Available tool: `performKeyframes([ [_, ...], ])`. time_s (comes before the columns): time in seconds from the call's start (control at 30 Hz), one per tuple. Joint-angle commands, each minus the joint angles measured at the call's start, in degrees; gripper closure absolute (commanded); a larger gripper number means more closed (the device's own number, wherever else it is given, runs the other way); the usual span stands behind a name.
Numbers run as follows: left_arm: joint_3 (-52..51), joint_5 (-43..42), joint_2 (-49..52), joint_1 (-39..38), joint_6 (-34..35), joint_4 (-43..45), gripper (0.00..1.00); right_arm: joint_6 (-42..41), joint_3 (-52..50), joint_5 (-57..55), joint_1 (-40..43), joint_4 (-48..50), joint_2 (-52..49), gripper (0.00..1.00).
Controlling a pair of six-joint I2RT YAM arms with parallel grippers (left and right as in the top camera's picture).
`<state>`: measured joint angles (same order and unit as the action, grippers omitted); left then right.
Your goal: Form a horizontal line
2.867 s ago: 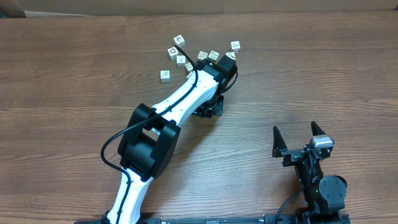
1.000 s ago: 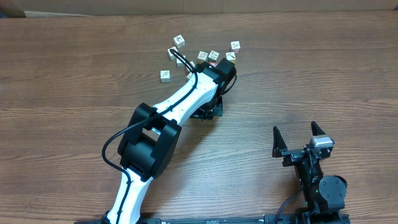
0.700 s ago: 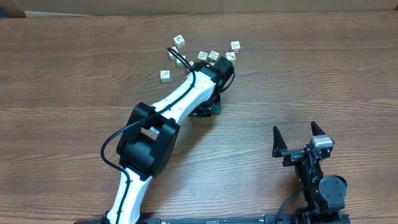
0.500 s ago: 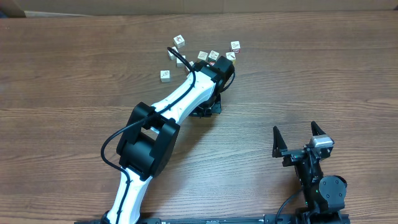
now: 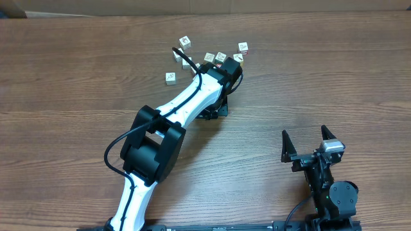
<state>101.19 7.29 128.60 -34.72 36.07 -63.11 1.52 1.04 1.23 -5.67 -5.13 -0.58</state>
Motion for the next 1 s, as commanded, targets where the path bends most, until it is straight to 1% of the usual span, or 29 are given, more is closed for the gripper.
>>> performKeyframes([
  [0.0, -0.7, 1.9, 0.7, 0.3, 0.3, 0.2, 0.96, 0.3, -0.6, -0.1, -0.2, 0.3, 0.3, 0.00],
  [0.67, -0.7, 1.9, 0.7, 0.3, 0.3, 0.8, 0.96, 0.3, -0.6, 0.0, -0.2, 0.3, 0.3, 0.00],
  [0.77, -0.7, -0.6, 0.7, 0.2, -0.3, 0.8, 0.96, 0.3, -0.6, 0.0, -0.2, 0.3, 0.3, 0.00],
  [0.87, 0.2, -5.1, 0.7, 0.3, -3.4, 0.8, 0.96, 0.3, -0.6, 0.0, -0.2, 0.3, 0.3, 0.00],
  [0.97, 3.1, -7.2, 0.0, 1.1, -5.4, -0.6, 0.96, 0.3, -0.6, -0.1, -0.2, 0.3, 0.3, 0.00],
])
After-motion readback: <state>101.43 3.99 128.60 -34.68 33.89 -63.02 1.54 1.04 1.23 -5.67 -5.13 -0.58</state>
